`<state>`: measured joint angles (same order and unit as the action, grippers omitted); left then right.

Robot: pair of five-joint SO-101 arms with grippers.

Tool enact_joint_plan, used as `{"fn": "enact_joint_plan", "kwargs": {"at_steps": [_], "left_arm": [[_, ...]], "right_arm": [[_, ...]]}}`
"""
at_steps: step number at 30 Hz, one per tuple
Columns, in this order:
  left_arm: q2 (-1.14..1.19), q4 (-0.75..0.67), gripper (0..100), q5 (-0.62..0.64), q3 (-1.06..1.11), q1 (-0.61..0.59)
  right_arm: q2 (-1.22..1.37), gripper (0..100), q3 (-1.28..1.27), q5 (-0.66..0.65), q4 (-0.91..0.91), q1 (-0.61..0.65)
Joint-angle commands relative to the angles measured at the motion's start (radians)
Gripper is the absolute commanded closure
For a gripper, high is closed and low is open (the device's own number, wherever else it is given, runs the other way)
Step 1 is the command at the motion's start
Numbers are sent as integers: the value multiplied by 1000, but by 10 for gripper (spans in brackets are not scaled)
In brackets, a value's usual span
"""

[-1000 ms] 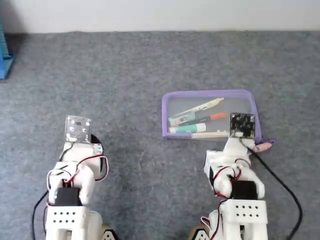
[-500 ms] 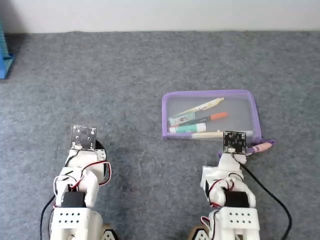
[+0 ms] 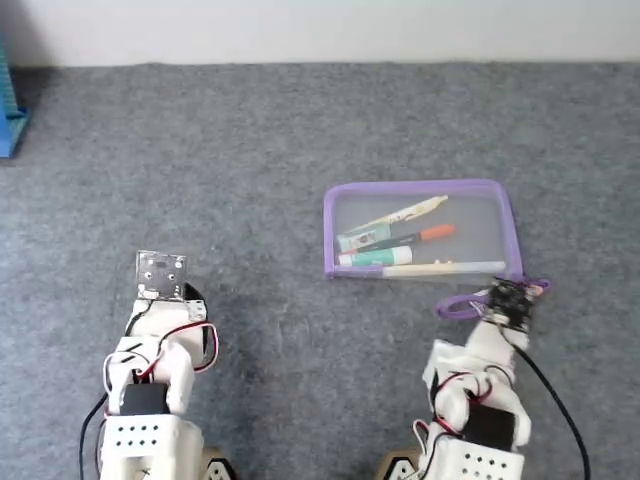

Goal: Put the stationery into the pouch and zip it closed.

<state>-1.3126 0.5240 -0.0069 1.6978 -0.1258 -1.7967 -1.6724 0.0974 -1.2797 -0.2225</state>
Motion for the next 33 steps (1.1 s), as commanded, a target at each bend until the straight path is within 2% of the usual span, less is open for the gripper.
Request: {"fn": "enact_joint_plan", "kwargs": {"at_steps": [1,5,12,16,27,30,33], "left_arm": [[-8,3,986,81,-8,-34],[-8,3,986,140,-8,-41],[-8,6,986,140,-8,-44],[-8,6,986,140,-8,-44],[-8,14,986,141,-8,-44],[-9,66,986,140,-25,-44],[-9,193,986,140,-62,-44]], "right_arm": [[-12,982,-12,9,-24,-94],[-12,983,-12,9,-24,-84],[-12,983,-12,9,-24,157],[-12,983,-12,9,-24,223],[-12,983,-12,9,-24,228],[-12,983,-12,9,-24,228],[-12,983,-12,9,-24,228]]}}
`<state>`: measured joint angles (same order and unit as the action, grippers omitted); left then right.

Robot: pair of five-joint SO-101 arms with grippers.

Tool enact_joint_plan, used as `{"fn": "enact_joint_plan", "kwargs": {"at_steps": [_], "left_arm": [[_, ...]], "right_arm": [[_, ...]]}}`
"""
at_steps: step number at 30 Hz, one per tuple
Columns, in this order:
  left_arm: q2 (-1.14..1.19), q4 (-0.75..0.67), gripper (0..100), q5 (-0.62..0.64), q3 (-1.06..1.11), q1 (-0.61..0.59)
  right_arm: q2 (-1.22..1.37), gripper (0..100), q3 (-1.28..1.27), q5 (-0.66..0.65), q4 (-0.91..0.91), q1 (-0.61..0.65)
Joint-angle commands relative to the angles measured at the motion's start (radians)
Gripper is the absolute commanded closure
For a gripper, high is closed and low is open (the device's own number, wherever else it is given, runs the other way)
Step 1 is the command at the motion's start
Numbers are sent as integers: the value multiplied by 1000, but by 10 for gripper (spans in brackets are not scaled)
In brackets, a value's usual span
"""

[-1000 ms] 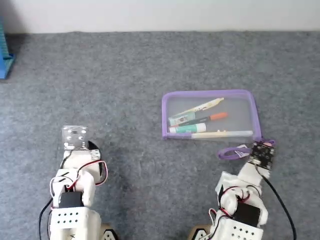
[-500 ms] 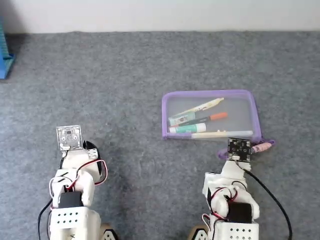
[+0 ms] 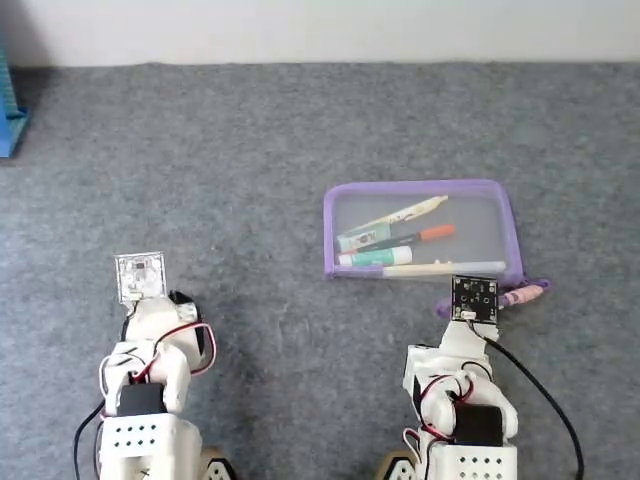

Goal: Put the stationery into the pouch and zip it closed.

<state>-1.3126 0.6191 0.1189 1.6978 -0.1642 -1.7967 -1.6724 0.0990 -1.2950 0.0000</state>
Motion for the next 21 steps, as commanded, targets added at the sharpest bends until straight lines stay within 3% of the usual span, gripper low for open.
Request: {"fn": "enact_joint_plan", "kwargs": {"at_steps": [1,21], "left_arm": [[-9,137,986,14,-73,-2],[-9,178,986,15,-84,0]], "right_arm": [[-12,983,-12,8,-8,5],[-12,983,-12,8,-8,5]]}}
